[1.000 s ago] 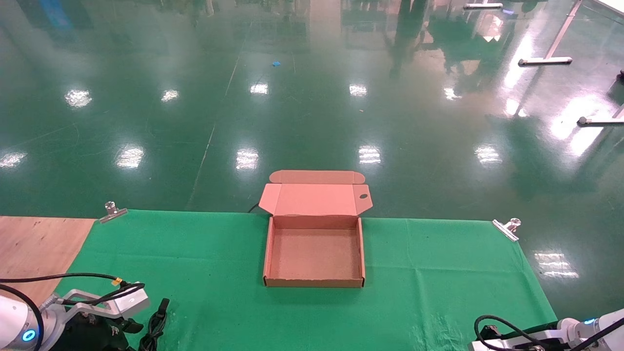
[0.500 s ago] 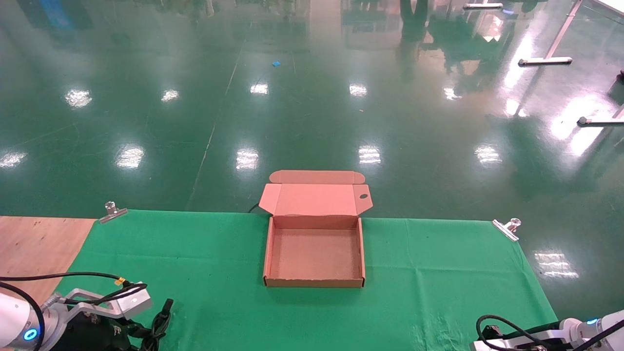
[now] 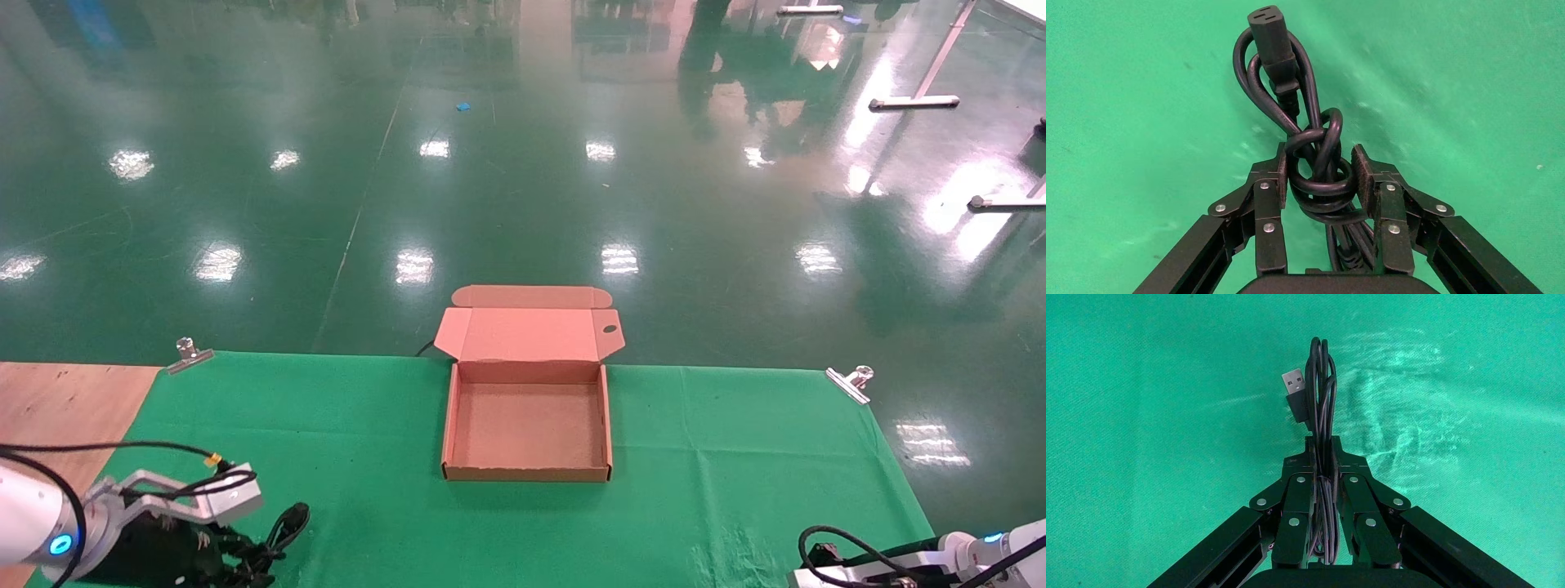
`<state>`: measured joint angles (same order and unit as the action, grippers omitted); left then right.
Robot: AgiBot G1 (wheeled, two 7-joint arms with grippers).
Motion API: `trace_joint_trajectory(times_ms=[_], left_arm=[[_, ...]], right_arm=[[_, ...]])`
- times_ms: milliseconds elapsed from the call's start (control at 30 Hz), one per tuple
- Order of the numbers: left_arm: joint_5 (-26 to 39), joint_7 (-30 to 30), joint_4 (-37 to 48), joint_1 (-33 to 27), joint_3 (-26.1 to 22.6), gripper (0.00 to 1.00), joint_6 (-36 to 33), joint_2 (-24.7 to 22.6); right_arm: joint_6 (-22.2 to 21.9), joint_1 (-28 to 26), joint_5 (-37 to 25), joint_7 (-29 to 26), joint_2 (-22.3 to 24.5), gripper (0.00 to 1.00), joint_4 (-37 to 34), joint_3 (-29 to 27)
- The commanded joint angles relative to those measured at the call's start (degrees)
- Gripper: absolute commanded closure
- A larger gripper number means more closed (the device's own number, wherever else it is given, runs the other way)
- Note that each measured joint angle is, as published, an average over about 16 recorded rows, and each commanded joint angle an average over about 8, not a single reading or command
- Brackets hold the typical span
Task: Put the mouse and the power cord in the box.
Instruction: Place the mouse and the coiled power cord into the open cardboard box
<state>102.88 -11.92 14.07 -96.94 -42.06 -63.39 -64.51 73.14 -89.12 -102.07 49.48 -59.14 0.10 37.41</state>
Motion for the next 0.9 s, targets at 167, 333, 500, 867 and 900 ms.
trace_joint_trajectory(times_ms=[167,333,500,867,900], left_arm=[[1.13,-3.22,0.70,-2.94,-0.79,1.00,-0.48,-1.38],[1.51,-8.14,1.87,-6.65,-0.92,1.00,-1.96,-2.84],[1.65,-16.18,2.61,-9.94,-0.63,1.00,-3.86,-4.81],[4.52,-35.03,7.78,-17.39,-1.58,1.00,-6.31,-11.08],[4.56,-36.41,8.31,-18.10,-1.51,1.00,-6.30,-11.48]], right_arm=[[1.56,-1.71,0.51,0.30,0.61,1.00,0.62,-0.35],[4.65,-5.72,1.22,0.58,1.51,1.00,1.98,-0.85],[7.70,-10.60,1.51,0.09,2.07,1.00,3.51,-1.07],[11.50,-19.25,1.38,-3.04,0.54,1.00,6.67,-1.03],[11.45,-19.86,1.31,-3.47,0.04,1.00,6.97,-0.99]])
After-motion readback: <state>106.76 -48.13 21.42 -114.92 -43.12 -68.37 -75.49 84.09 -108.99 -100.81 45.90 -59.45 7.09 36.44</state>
